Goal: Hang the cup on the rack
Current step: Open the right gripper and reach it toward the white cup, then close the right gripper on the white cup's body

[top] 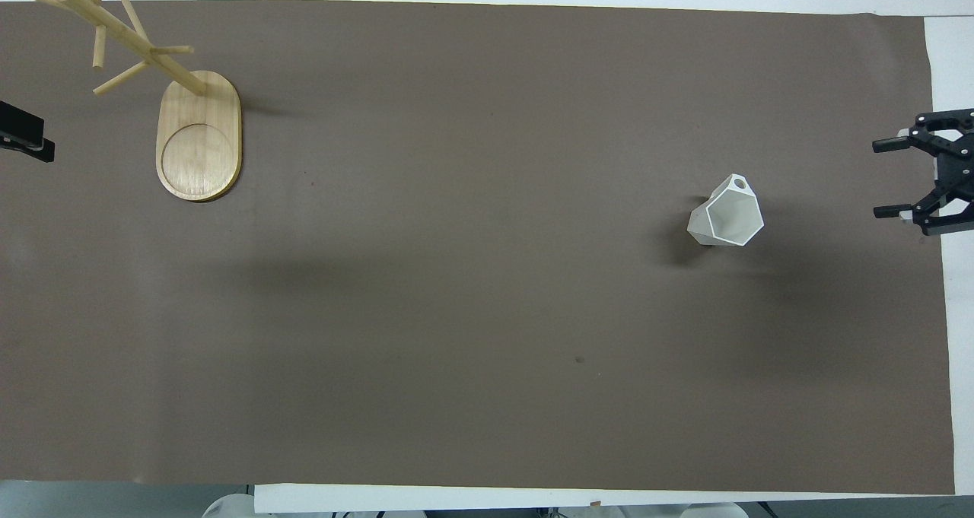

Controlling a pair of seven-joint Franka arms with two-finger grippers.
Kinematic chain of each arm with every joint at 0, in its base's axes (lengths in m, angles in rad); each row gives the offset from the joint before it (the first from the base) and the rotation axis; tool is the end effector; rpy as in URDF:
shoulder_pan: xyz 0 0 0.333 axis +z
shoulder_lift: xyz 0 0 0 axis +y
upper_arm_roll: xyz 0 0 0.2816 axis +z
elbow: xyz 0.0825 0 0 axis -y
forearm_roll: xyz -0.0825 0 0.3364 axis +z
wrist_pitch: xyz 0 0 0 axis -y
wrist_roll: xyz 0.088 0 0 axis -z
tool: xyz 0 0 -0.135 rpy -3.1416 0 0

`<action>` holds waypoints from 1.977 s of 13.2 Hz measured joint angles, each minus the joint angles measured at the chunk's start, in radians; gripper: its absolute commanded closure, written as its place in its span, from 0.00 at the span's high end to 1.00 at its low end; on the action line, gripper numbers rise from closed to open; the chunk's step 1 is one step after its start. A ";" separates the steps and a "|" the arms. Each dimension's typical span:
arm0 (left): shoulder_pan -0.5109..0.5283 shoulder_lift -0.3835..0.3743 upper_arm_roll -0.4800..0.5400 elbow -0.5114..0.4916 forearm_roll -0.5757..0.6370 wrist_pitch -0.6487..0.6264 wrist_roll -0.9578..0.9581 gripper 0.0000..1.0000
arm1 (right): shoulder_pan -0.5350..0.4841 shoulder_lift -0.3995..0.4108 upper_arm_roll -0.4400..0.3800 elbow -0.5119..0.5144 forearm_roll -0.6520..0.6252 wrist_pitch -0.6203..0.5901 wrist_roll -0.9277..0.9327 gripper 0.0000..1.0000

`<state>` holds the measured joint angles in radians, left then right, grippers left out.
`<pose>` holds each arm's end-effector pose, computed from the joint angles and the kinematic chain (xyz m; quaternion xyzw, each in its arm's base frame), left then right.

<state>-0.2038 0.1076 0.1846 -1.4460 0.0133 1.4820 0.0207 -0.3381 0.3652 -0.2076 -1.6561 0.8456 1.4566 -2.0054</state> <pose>0.5248 -0.0131 0.5524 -0.9991 0.0198 0.0349 0.0165 0.5210 -0.1780 0.3727 -0.7114 -0.5419 -0.2815 0.3477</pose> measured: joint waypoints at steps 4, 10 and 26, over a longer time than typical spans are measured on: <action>0.000 0.000 0.000 0.000 0.000 0.000 0.000 1.00 | -0.032 0.134 0.003 -0.024 0.122 -0.049 -0.272 1.00; 0.000 0.000 0.000 0.000 0.000 0.000 0.000 1.00 | -0.001 0.258 0.014 -0.119 0.256 -0.048 -0.413 1.00; 0.000 0.000 0.000 0.000 0.000 0.000 0.000 1.00 | 0.072 0.222 0.015 -0.294 0.321 -0.046 -0.525 1.00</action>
<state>-0.2038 0.1076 0.1846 -1.4460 0.0133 1.4819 0.0207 -0.2661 0.5872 -0.1930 -1.9498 1.1667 1.4109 -2.5302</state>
